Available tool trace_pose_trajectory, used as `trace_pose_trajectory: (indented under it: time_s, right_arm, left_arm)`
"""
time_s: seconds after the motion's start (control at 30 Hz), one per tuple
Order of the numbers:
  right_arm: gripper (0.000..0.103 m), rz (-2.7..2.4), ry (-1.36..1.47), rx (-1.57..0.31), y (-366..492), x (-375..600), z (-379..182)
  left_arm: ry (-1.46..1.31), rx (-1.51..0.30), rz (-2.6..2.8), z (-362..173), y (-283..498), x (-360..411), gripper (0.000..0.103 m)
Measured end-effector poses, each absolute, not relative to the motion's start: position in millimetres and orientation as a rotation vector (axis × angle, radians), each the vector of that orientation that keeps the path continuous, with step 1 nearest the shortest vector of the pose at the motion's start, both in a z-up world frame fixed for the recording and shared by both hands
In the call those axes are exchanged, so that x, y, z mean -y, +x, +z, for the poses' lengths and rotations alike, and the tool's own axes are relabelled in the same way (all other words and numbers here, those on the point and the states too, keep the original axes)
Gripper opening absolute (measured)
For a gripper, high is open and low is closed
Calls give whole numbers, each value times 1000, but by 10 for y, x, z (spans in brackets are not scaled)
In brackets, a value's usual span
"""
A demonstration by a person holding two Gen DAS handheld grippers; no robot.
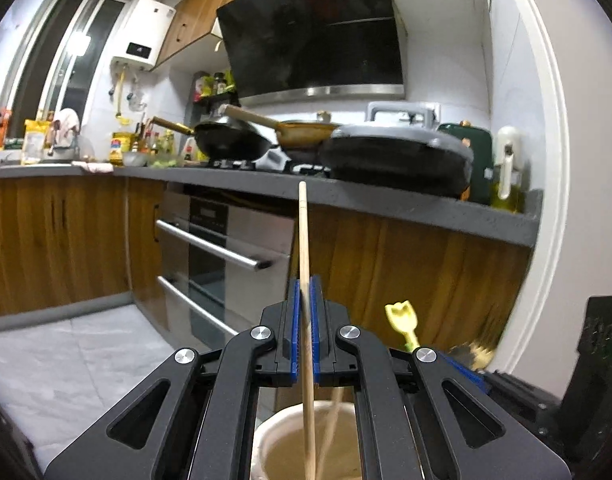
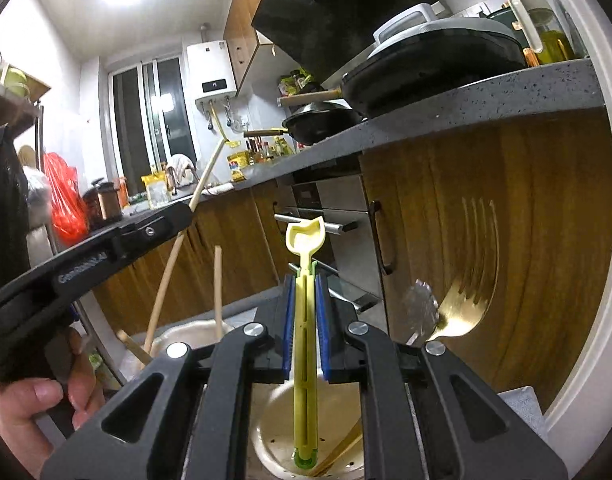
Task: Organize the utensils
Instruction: 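Lower chopstick into tall cup with left tool while right tool lowers yellow utensil, then open both tools and withdraw them from the holder back toward the cloth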
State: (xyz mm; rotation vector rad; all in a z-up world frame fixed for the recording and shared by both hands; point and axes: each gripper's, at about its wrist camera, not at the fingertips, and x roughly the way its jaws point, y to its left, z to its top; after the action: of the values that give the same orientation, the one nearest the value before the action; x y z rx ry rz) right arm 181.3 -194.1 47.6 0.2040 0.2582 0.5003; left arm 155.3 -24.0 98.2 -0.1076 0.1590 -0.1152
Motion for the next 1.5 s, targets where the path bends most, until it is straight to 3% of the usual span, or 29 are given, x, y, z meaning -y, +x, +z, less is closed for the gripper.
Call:
trace_pose_trajectory:
  time_s: [1.07, 1.27, 1.4, 1.5]
  right_arm:
    - [10, 443, 131, -365, 1282, 2189, 283]
    - [10, 416, 104, -371, 1229, 2180, 253]
    - [12, 412, 106, -381, 1245, 2199, 236]
    - [28, 400, 110, -376, 1253, 2212, 239]
  left_arm:
    - [-4, -332, -151, 622, 833, 115, 6]
    - [-9, -330, -135, 630, 782, 62, 15]
    - [-20, -327, -123, 642, 755, 20, 30]
    - [-27, -325, -119, 654, 740, -5, 37]
